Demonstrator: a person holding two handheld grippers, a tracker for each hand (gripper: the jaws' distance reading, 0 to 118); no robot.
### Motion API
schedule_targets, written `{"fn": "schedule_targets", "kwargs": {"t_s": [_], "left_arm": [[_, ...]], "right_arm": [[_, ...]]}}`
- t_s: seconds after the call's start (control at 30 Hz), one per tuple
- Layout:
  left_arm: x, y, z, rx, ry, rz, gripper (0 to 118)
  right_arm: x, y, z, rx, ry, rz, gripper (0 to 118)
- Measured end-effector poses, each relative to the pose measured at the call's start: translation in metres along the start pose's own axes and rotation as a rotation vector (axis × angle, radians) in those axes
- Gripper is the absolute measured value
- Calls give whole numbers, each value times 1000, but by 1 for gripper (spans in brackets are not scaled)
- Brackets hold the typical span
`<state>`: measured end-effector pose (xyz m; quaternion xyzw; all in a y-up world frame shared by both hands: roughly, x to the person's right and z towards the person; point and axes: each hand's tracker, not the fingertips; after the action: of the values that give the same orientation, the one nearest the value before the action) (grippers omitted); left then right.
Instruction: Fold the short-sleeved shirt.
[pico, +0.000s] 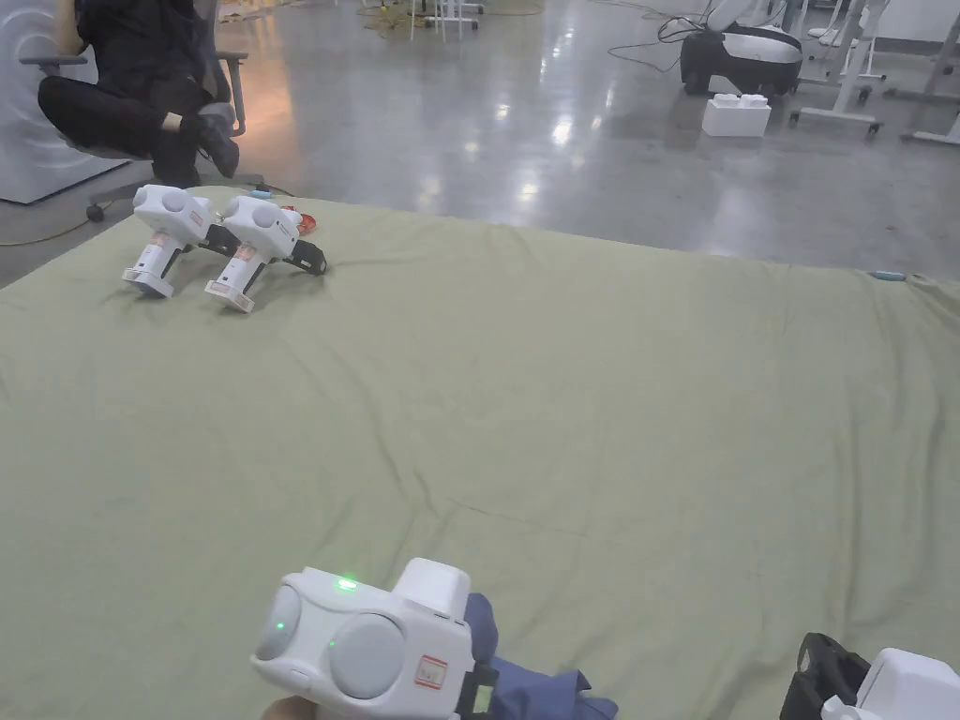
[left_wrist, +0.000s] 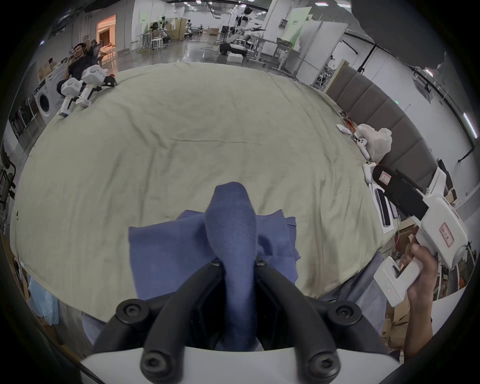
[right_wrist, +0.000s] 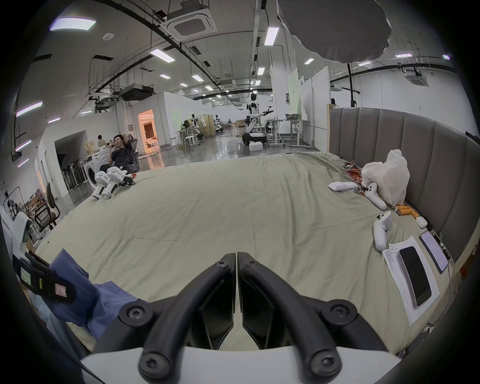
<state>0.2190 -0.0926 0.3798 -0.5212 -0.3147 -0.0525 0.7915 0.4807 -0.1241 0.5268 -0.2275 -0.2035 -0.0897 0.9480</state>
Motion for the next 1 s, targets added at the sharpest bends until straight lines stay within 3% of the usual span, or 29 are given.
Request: {"fn": "schedule_targets", "kwargs": {"t_s": [0.27,0.3,0.43,0.5,0.6,0.7,0.73,0.9,1.0], "left_arm": [[16,-2,-39,-68,-27,24,14],[14,-2,-40,-72,-59,44,20],[4,0,-18,-41,-180,88,71],[-1,0,0,13,-211,99,72],[-14,1,11,55,-231,136,65],[-21,1,-2,47,-168,137,14],[-22,-1,-10,27,-141,143,9],[-14,-17,-49,-85,-244,147,3],[-6,-28,-73,-95,-230,140,2]], "right_arm": [[2,-2,1,-12,-9,-3,1],[2,-2,1,-13,-9,-4,1],[2,-3,3,-15,-10,0,1],[3,-3,3,-15,-13,2,1],[4,-4,2,-20,-15,0,1],[3,-4,2,-25,-13,1,1],[3,-4,3,-26,-13,1,1],[2,-6,3,-33,-14,7,1],[3,-7,3,-36,-18,6,1]]}}
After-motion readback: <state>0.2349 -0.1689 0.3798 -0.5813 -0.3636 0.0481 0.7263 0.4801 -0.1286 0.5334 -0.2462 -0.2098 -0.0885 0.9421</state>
